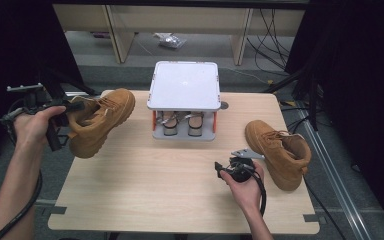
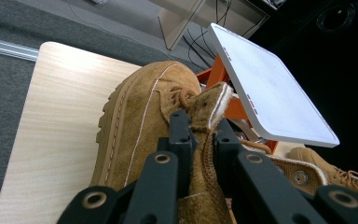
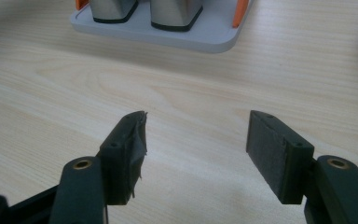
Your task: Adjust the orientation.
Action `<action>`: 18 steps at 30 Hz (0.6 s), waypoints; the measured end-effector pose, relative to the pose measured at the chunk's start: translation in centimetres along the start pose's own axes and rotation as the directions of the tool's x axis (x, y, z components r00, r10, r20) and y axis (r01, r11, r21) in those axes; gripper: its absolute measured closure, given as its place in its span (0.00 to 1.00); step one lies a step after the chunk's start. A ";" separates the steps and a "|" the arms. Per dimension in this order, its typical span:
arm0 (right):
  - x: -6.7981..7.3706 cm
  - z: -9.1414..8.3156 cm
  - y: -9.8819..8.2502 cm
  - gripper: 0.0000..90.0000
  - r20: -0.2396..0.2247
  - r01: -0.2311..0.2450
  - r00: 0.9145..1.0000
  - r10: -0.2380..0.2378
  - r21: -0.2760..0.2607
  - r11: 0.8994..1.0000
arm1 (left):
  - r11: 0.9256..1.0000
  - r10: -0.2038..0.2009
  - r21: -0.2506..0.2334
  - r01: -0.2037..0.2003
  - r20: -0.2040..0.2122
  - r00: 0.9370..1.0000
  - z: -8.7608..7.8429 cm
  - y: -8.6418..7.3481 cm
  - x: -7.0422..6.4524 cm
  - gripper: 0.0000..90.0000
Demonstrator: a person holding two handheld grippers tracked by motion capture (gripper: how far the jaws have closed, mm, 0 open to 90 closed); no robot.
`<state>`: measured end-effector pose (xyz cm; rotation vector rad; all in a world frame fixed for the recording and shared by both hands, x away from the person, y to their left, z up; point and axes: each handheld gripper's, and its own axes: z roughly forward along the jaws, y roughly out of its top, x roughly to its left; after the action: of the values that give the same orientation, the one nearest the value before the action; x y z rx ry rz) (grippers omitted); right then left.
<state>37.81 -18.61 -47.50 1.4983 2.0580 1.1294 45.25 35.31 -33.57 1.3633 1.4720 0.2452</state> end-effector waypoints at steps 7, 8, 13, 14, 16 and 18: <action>-0.1 -0.1 0.1 0.43 0.017 0.004 1.000 -0.004 0.001 1.000 | 1.000 -0.007 -0.004 0.007 0.004 1.000 0.2 0.5 -0.1 0.91; -0.1 -0.2 0.1 0.43 0.014 -0.001 1.000 0.001 0.007 1.000 | 1.000 -0.007 -0.010 0.007 0.007 1.000 0.3 0.6 -0.2 0.91; -0.1 -0.1 0.0 0.43 0.012 0.000 1.000 0.000 0.007 1.000 | 1.000 -0.010 -0.018 0.010 0.012 1.000 0.4 1.1 -0.6 0.91; -0.1 -0.1 0.0 0.43 0.012 0.000 1.000 0.000 0.007 1.000 | 1.000 -0.009 -0.017 0.010 0.011 1.000 0.5 1.1 -0.7 0.91; -0.2 -0.1 0.0 0.43 0.006 -0.002 1.000 0.002 -0.001 1.000 | 1.000 -0.016 -0.018 0.016 0.012 1.000 0.6 1.3 -0.9 0.91; -0.2 -0.1 0.0 0.43 0.013 -0.007 1.000 0.007 0.006 1.000 | 1.000 -0.020 -0.023 0.021 0.015 1.000 0.7 1.4 -1.0 0.91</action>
<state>37.78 -18.82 -47.42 1.5129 2.0508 1.1145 46.43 34.60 -32.24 1.3283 1.4660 0.2377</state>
